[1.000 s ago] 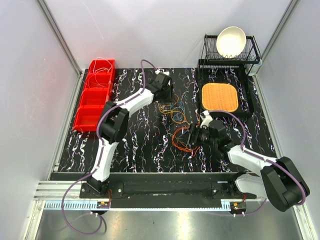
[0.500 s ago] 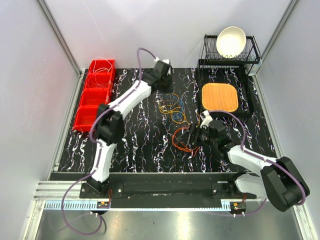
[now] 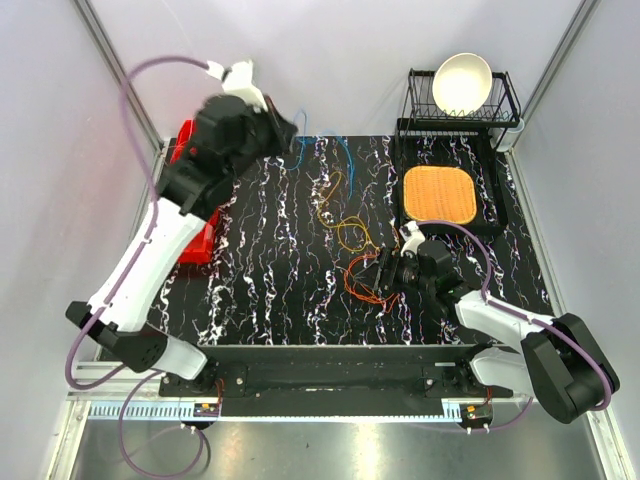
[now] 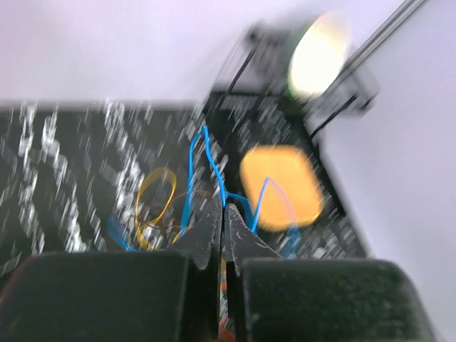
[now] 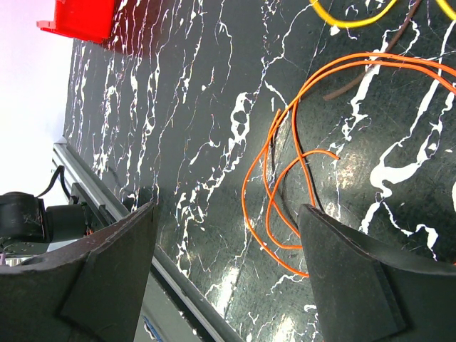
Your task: Untangle the cables
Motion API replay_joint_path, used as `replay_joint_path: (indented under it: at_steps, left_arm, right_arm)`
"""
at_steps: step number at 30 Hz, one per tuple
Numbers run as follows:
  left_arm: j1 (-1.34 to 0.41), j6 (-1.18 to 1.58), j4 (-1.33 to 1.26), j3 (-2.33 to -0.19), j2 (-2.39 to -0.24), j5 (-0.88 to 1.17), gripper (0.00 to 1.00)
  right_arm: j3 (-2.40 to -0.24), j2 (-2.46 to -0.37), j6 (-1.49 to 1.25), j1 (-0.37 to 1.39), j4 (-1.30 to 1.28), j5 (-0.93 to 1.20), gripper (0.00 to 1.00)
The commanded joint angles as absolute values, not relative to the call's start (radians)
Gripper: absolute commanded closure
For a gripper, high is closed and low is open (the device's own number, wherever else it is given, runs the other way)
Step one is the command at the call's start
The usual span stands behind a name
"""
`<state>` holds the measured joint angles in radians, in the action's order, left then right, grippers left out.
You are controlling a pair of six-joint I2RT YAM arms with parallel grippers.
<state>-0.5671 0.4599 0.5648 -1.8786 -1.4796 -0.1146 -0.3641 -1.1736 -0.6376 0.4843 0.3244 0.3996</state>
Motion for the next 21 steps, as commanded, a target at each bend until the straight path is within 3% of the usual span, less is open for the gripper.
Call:
replay_joint_path:
  at_steps: [1, 5, 17, 21]
  left_arm:
    - [-0.565, 0.469, 0.603, -1.625, -1.525, -0.126, 1.00]
    - [-0.565, 0.479, 0.591, -1.571, -1.514, -0.062, 1.00]
    - [-0.565, 0.410, 0.641, -2.015, -1.517, 0.196, 1.00]
    - [-0.566, 0.410, 0.617, -1.944, -1.445, 0.178, 1.00]
  right_arm:
    - [-0.380, -1.154, -0.640, 0.486, 0.351, 0.367, 0.15]
    - [-0.380, -1.155, -0.637, 0.486, 0.351, 0.368, 0.15]
    - [-0.365, -1.120, -0.640, 0.486, 0.351, 0.362, 0.15]
    - [-0.354, -1.085, -0.635, 0.486, 0.356, 0.374, 0.15]
